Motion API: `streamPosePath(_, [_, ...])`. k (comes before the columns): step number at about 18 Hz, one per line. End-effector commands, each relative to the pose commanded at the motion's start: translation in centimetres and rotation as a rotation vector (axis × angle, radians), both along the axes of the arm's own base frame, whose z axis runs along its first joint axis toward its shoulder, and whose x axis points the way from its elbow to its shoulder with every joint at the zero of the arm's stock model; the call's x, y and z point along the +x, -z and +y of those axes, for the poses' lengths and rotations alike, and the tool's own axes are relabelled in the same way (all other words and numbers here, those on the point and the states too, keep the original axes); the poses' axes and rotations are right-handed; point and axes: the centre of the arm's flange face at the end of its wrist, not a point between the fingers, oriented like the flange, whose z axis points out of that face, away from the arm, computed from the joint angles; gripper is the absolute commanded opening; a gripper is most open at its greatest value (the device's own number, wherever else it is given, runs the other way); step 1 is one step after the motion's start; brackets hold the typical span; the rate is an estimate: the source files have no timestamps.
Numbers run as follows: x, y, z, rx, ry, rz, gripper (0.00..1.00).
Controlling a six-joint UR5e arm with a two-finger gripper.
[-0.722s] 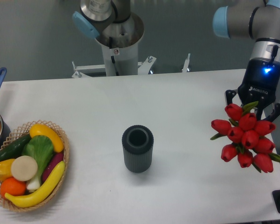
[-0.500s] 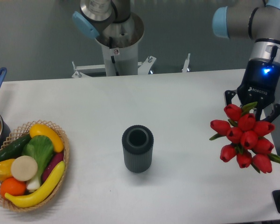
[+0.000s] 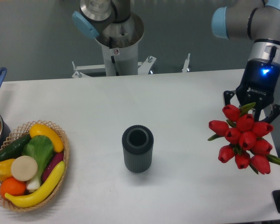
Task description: Insert the flowers into the vase
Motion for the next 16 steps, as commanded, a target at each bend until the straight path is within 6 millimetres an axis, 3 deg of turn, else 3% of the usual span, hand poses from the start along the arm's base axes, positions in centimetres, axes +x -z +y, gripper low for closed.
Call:
streamPosePath(8, [0.4, -0.2, 2.5, 0.003, 0.038, 0.011, 0.36])
streamPosePath(16, [2.8, -0.2, 5.6, 0.157, 0.175, -0.031, 0.36])
